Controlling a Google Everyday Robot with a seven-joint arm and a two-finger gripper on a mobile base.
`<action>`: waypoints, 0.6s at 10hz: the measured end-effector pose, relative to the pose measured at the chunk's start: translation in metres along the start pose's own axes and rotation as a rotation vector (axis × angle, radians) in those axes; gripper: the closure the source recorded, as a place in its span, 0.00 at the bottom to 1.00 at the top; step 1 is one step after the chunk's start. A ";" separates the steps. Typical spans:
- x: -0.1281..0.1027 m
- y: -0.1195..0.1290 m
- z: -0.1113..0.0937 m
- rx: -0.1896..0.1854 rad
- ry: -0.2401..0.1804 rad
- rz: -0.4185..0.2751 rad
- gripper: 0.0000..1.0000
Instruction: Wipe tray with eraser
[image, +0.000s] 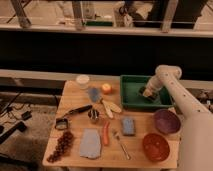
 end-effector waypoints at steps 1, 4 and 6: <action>-0.010 -0.003 0.002 0.012 -0.005 -0.021 0.82; -0.034 -0.006 -0.003 0.074 -0.023 -0.083 0.82; -0.051 0.002 -0.006 0.103 -0.039 -0.108 0.82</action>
